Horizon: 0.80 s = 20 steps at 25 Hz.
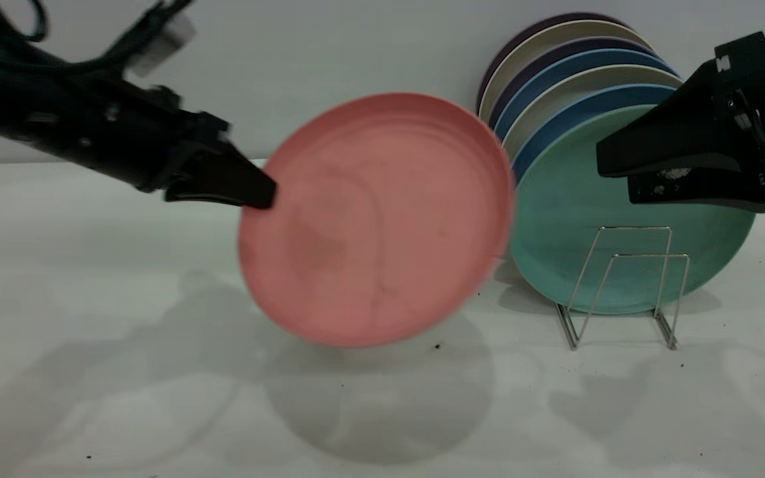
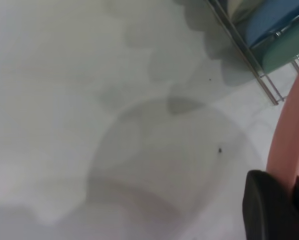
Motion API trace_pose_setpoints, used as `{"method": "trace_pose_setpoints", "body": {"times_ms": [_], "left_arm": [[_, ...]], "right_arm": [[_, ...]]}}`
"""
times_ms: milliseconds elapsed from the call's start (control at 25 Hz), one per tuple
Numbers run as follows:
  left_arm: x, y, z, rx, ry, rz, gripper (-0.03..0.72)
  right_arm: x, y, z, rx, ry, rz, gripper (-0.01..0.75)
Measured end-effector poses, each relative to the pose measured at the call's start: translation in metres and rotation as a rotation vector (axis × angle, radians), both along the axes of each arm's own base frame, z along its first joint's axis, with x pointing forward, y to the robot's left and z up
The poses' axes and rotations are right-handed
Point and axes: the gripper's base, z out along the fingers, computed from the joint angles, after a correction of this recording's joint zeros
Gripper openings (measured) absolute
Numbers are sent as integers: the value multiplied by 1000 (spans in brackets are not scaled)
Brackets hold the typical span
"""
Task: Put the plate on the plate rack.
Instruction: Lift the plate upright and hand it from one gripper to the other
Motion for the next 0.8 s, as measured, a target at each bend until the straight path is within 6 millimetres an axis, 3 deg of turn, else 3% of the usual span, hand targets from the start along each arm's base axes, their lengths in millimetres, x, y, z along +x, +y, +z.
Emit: {"method": "trace_pose_setpoints", "body": {"times_ms": [480, 800], "left_arm": [[-13, -52, 4, -44, -5, -60, 18], [-16, -77, 20, -169, -12, -142, 26]], "right_arm": [[1, 0, -4, -4, 8, 3, 460], [3, -1, -23, -15, 72, 2, 447]]}}
